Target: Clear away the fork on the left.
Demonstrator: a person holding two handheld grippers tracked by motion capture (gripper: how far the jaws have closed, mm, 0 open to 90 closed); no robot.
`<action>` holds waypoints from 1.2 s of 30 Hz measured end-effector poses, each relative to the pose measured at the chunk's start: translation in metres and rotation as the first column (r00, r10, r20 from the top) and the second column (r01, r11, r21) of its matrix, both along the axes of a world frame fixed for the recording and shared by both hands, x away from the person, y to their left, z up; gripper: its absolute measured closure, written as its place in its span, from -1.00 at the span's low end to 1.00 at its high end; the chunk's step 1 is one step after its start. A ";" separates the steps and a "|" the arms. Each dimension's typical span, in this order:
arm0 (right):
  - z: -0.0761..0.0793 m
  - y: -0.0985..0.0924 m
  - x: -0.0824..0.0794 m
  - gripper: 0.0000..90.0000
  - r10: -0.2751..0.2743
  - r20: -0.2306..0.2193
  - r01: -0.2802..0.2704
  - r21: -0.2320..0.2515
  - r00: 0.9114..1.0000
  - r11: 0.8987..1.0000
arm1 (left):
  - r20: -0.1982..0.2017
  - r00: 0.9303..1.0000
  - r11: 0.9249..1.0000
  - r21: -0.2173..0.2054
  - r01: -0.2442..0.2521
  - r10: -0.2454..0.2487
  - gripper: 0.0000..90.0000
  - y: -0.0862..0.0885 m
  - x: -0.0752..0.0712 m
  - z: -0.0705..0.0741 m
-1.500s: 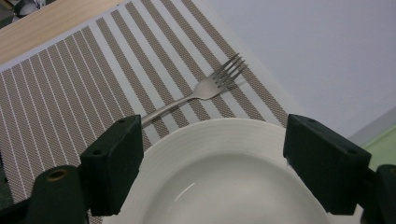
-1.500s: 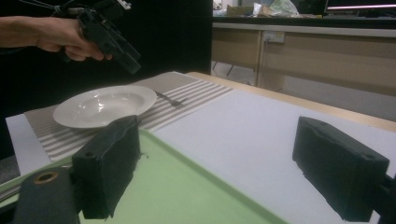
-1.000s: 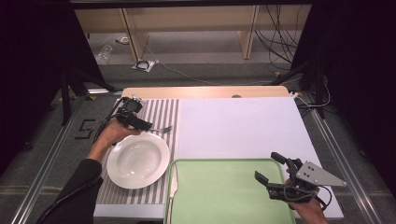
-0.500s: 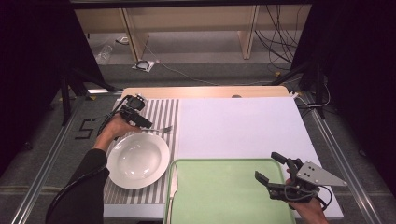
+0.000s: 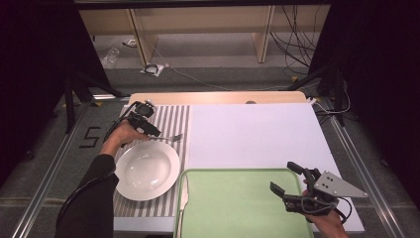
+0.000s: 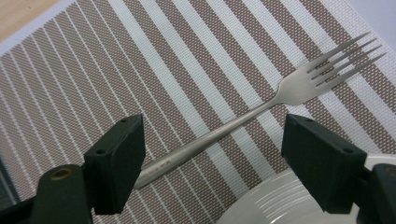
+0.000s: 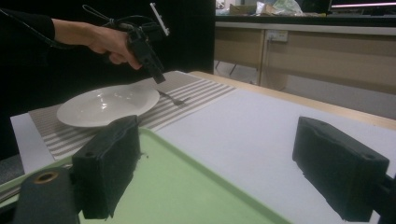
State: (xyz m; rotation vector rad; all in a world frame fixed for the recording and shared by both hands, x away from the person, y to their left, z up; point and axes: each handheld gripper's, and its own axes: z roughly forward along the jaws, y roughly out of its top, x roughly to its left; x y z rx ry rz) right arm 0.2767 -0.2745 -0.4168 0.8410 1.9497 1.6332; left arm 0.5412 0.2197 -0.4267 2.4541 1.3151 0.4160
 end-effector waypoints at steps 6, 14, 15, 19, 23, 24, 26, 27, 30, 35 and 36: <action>0.000 0.000 0.000 -0.64 0.002 0.005 -0.002 0.000 1.000 1.000 | -0.031 0.999 0.999 0.031 0.016 -0.015 -0.52 -0.002 0.005 -0.007; 0.000 0.000 0.000 -0.64 0.002 0.002 -0.002 0.000 1.000 1.000 | -0.048 0.998 0.998 0.046 0.043 -0.040 -0.50 -0.007 0.009 -0.008; 0.000 0.000 0.000 -0.64 0.002 0.002 -0.002 0.000 1.000 1.000 | -0.051 0.998 0.998 0.048 0.049 -0.047 -0.49 -0.007 0.010 -0.007; 0.000 -0.001 0.000 -0.64 0.002 0.004 -0.002 -0.001 1.000 1.000 | -0.059 0.997 0.996 0.059 0.061 -0.057 -0.47 -0.008 0.011 -0.010; 0.000 -0.001 0.000 -0.64 0.002 0.005 -0.002 -0.001 1.000 1.000 | -0.079 0.995 0.996 0.067 0.064 -0.058 -0.39 -0.007 0.011 -0.013; 0.000 -0.001 0.000 -0.64 0.002 0.003 -0.002 0.000 1.000 1.000 | -0.086 0.994 0.995 0.072 0.066 -0.060 -0.39 -0.007 0.012 -0.014; 0.000 -0.001 0.000 -0.64 0.003 0.004 -0.003 0.001 1.000 1.000 | -0.095 0.994 0.995 0.074 0.067 -0.060 -0.39 -0.006 0.012 -0.016; 0.000 -0.001 0.000 -0.64 0.003 0.004 -0.003 0.000 1.000 1.000 | -0.098 0.994 0.995 0.072 0.065 -0.058 -0.39 -0.005 0.012 -0.017; 0.000 -0.001 0.000 -0.64 0.001 0.005 -0.001 0.000 1.000 1.000 | -0.107 0.992 0.996 0.065 0.066 -0.059 -0.32 -0.004 0.013 -0.020; 0.000 -0.001 0.000 -0.64 0.001 0.004 -0.001 0.000 1.000 1.000 | -0.112 0.991 0.995 0.067 0.075 -0.067 -0.21 -0.002 0.014 -0.020; 0.000 -0.001 0.000 -0.64 0.001 0.004 -0.001 -0.001 1.000 1.000 | -0.114 0.991 0.994 0.072 0.081 -0.073 -0.19 -0.003 0.014 -0.020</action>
